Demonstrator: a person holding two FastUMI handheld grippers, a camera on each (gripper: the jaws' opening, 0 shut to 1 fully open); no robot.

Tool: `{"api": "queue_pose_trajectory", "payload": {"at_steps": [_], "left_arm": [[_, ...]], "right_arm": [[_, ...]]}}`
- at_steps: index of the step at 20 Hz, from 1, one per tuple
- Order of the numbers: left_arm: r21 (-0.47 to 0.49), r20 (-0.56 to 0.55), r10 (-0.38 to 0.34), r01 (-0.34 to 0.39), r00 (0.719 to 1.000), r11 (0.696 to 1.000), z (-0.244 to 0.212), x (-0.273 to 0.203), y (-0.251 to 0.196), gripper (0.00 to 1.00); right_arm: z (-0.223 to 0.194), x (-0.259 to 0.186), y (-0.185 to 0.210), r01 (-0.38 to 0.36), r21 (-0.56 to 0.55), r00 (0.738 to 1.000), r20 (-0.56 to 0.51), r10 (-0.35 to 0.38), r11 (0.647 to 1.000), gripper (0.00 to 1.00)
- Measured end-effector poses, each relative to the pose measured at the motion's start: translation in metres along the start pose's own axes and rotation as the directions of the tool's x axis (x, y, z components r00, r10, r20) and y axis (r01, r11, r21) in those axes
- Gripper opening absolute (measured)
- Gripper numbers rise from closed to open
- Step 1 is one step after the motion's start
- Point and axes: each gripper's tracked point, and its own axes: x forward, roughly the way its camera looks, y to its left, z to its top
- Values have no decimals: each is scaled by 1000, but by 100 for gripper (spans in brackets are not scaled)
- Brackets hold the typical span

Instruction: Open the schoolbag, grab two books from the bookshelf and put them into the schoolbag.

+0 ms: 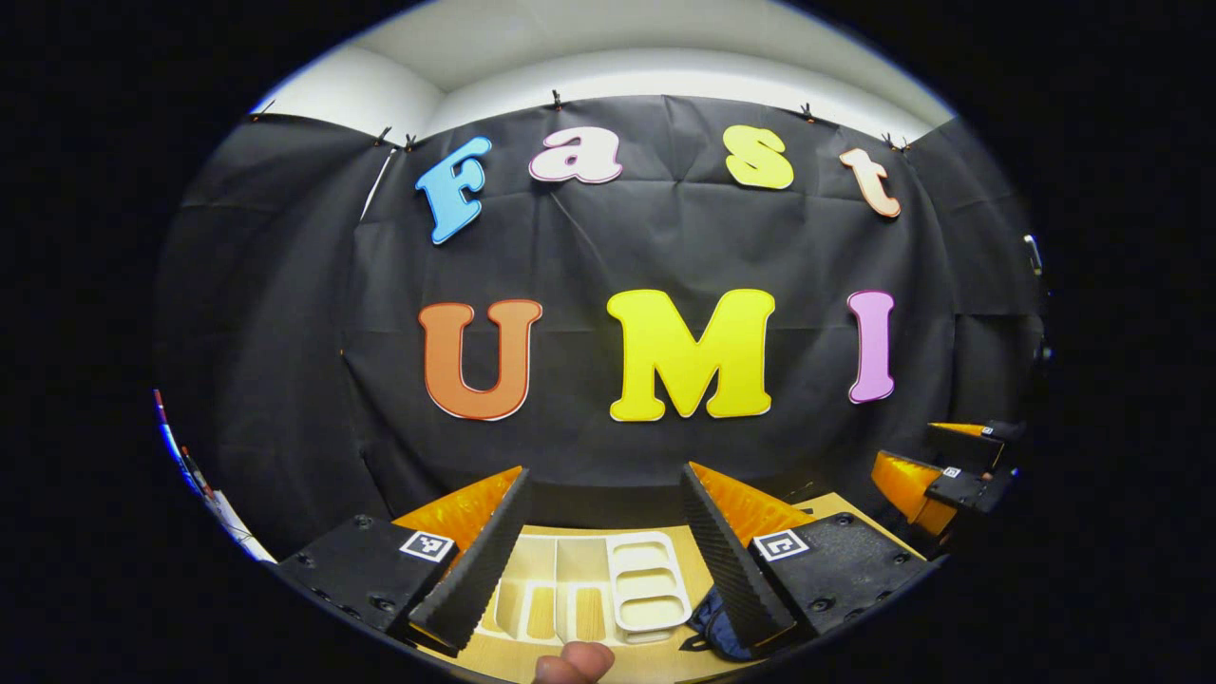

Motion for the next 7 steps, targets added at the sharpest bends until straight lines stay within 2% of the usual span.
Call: {"api": "queue_pose_trajectory", "payload": {"at_steps": [1, 4, 6, 7], "left_arm": [[0, 8, 2, -2, 1000, 1000, 3, -3, -1, 100], [-4, 30, 5, -5, 1000, 1000, 8, -12, -6, 94], [-11, 35, 7, -7, 999, 1000, 10, -12, -7, 98], [-14, 32, 6, -6, 999, 1000, 9, -13, -9, 94]], "right_arm": [[9, -4, -3, 13, -8, 1000, 19, -13, 1000, 95], [12, -10, -3, 25, -23, 999, 34, -24, 999, 97], [9, -15, 0, 22, -6, 999, 26, -22, 1000, 98], [8, -15, 1, 21, -3, 999, 26, -21, 1000, 98]]}}
